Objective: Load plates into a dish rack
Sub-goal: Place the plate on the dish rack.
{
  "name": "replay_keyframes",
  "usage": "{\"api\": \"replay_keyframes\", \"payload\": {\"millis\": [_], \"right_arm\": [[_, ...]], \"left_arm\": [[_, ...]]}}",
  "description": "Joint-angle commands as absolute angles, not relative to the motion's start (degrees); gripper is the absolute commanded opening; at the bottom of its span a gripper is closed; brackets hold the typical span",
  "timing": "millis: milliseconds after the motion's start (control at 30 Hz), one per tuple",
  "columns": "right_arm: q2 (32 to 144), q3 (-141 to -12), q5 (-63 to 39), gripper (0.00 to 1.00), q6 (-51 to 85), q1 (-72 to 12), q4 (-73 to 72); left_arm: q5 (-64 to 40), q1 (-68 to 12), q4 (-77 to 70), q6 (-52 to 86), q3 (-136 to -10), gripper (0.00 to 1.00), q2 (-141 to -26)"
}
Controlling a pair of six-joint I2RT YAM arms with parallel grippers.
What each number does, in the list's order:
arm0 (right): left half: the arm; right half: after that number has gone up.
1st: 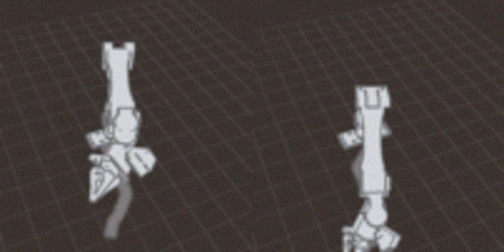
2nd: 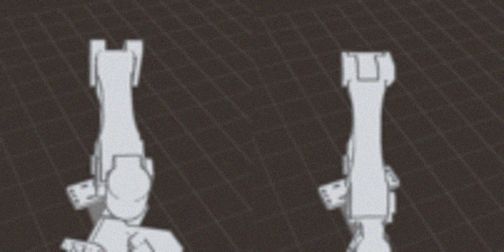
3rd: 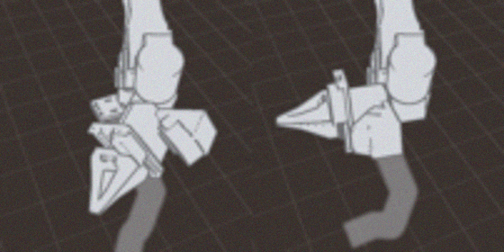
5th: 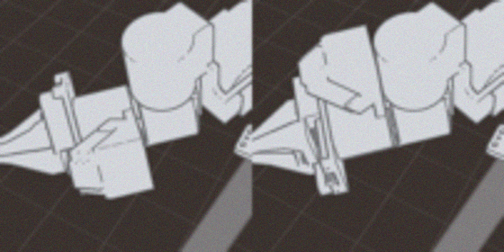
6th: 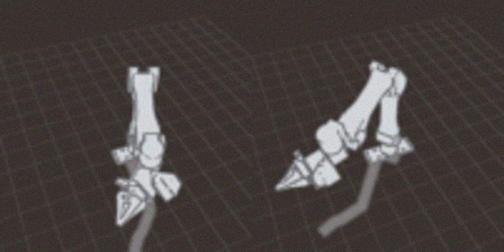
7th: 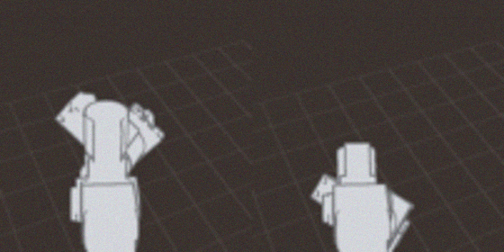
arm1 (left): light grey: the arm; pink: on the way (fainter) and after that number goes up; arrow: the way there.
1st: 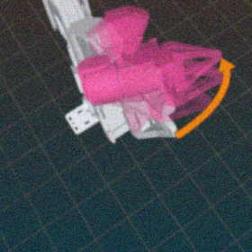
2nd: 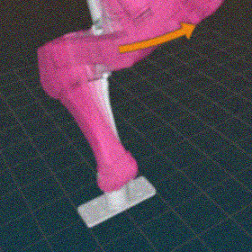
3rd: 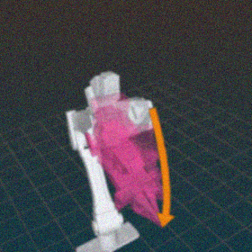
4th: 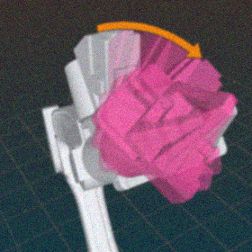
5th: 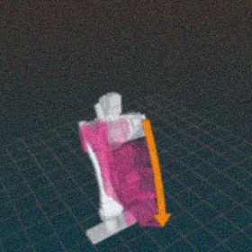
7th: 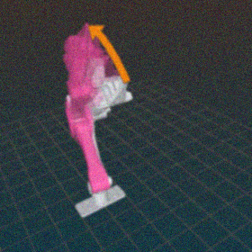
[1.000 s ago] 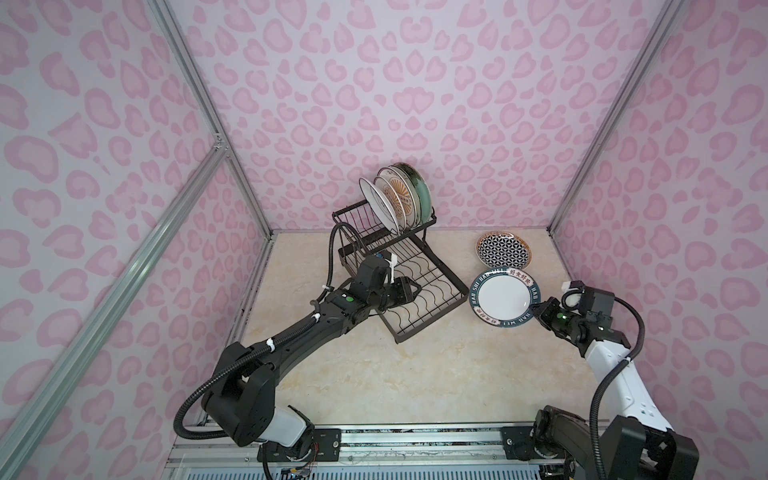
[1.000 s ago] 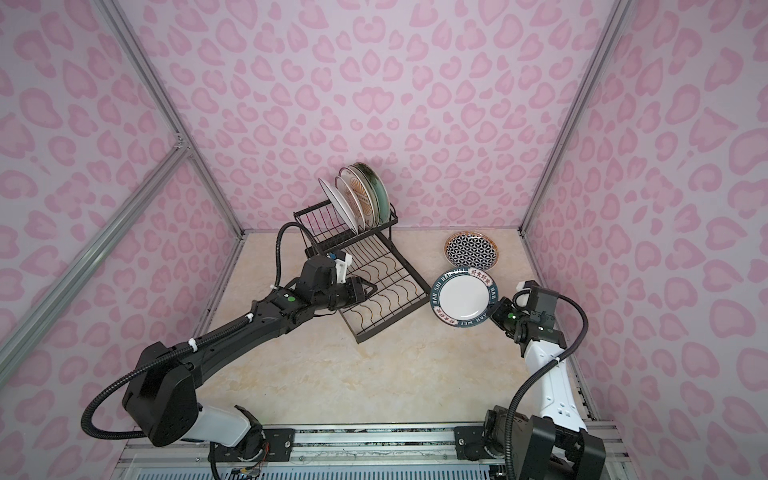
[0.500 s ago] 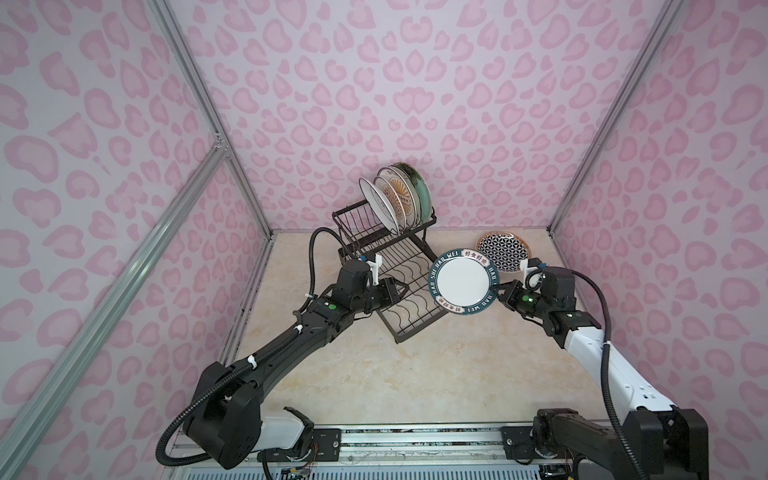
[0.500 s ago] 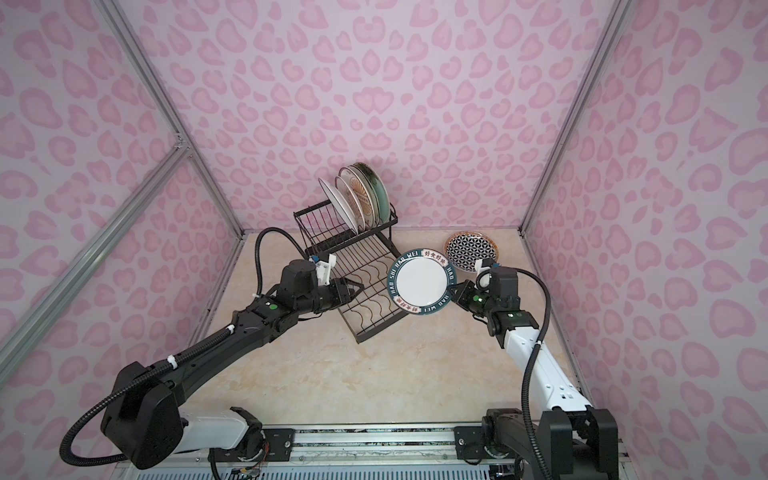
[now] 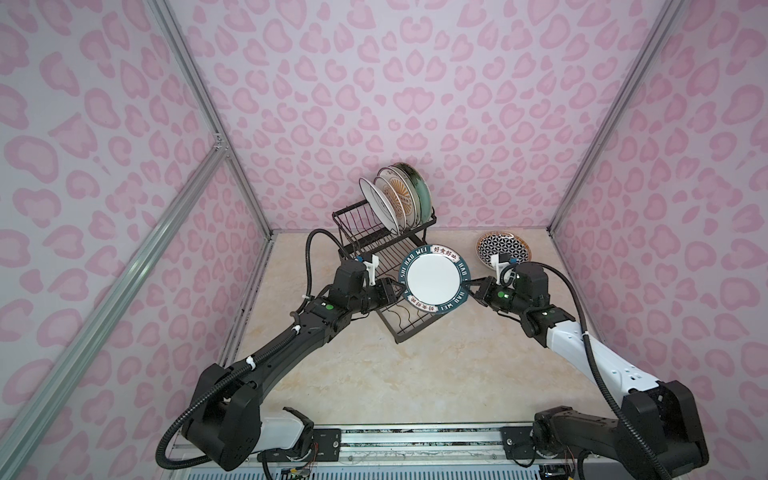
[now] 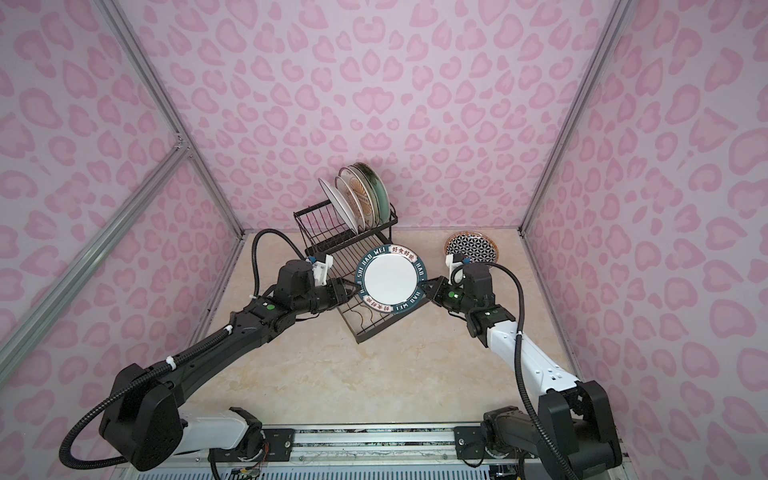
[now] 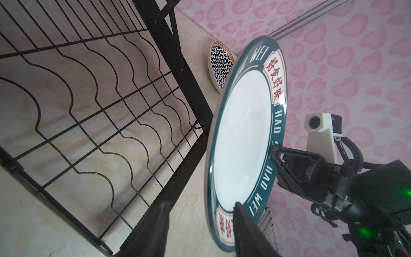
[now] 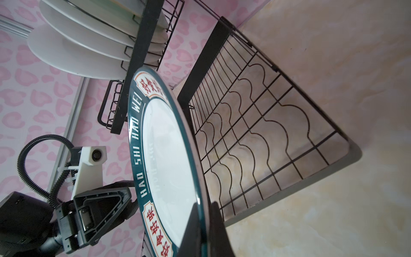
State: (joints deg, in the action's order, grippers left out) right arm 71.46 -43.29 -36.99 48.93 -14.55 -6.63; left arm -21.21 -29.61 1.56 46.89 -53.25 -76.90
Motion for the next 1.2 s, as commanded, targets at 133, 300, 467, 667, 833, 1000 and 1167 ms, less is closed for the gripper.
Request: {"api": "replay_keyframes", "payload": {"millis": [133, 300, 467, 667, 833, 1000, 1167], "right_arm": [[73.2, -43.5, -39.6, 0.00, 52.3, -17.6, -15.2], [74.7, -43.7, -40.7, 0.00, 54.2, -19.7, -18.4], [76.3, -43.4, -41.9, 0.00, 56.2, -20.7, -21.9], [77.8, -44.1, -42.7, 0.00, 55.6, -21.5, -21.7], [77.9, -44.2, -42.3, 0.00, 55.1, -21.5, -20.7], [78.0, -44.9, -42.0, 0.00, 54.1, -21.5, -18.6], [77.9, -44.9, -42.4, 0.05, 54.8, -21.6, -19.7]], "left_arm": [[-22.0, -29.4, -1.4, 47.0, -52.8, 0.49, -75.7], [-21.9, -29.3, -2.0, 47.3, -52.3, 0.48, -74.6], [-21.8, -29.2, -2.3, 47.3, -51.9, 0.45, -73.4], [-21.9, -29.0, -2.4, 47.1, -51.3, 0.32, -73.0], [-21.9, -28.9, -2.4, 47.2, -51.2, 0.17, -72.7], [-22.0, -28.8, -2.4, 47.1, -51.2, 0.05, -72.7], [-22.3, -28.6, -2.6, 47.1, -51.3, 0.03, -72.3]]}}
